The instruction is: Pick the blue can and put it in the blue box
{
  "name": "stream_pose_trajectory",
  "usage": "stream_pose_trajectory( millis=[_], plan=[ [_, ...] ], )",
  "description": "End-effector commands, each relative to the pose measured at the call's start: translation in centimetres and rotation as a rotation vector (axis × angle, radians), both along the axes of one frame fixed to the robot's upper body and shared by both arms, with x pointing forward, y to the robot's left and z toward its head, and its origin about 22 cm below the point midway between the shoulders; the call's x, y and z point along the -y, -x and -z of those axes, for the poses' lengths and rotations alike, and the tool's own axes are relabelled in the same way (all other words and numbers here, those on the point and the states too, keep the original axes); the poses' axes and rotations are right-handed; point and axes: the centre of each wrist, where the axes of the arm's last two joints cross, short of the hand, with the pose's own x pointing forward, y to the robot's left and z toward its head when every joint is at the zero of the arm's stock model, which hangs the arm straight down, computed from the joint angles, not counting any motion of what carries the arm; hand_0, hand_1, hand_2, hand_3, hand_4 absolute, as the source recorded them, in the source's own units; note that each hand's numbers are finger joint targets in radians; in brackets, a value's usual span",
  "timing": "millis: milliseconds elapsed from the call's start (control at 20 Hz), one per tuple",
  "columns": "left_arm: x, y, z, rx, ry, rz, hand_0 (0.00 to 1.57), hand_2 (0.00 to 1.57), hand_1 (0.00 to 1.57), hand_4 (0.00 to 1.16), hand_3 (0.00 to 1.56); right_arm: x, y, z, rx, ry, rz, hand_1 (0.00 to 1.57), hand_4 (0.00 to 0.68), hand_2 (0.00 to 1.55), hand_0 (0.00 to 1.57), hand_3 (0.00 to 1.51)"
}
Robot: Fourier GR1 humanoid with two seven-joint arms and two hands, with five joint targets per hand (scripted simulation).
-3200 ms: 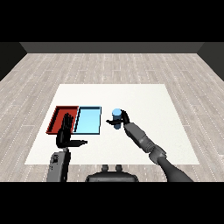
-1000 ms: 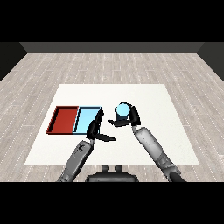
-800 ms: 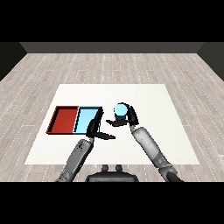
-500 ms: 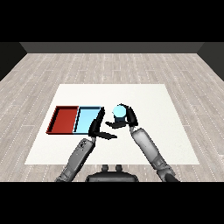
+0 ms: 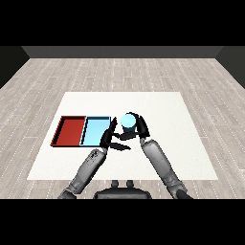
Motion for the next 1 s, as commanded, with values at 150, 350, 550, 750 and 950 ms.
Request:
stream_pose_trajectory(
  millis=[150, 350, 550, 750, 950],
  plan=[
    [0.0, 0.0, 2.5, -0.011, -0.005, 0.008, 0.00, 0.00, 0.00, 0.00, 0.00, -0.1, -0.6, -0.6, -0.008, 0.010, -0.020, 1.49, 0.570, 1.46, 1.49, 1.38],
    [1.5, -0.1, 0.4, -0.017, 0.000, 0.015, 0.00, 0.00, 0.00, 0.00, 0.00, -2.1, -0.6, 0.8, -0.004, 0.021, -0.020, 1.50, 0.552, 1.45, 1.50, 1.38],
    [1.3, 0.3, -0.1, 0.003, 0.023, 0.032, 0.00, 0.00, 0.00, 0.00, 0.00, -3.1, 2.2, 0.1, 0.007, 0.008, -0.047, 1.50, 0.540, 1.46, 1.50, 1.38],
    [1.8, 0.0, -0.6, 0.001, 0.045, 0.047, 0.00, 0.00, 0.00, 0.00, 0.00, -2.4, 1.6, -0.7, 0.011, 0.001, -0.082, 1.49, 0.550, 1.45, 1.49, 1.38],
    [2.6, -0.6, 1.4, 0.000, 0.064, 0.070, 0.00, 0.00, 0.00, 0.00, 0.00, -1.6, 2.0, 0.9, 0.013, -0.014, -0.082, 1.40, 0.573, 1.45, 1.40, 1.38]
  ],
)
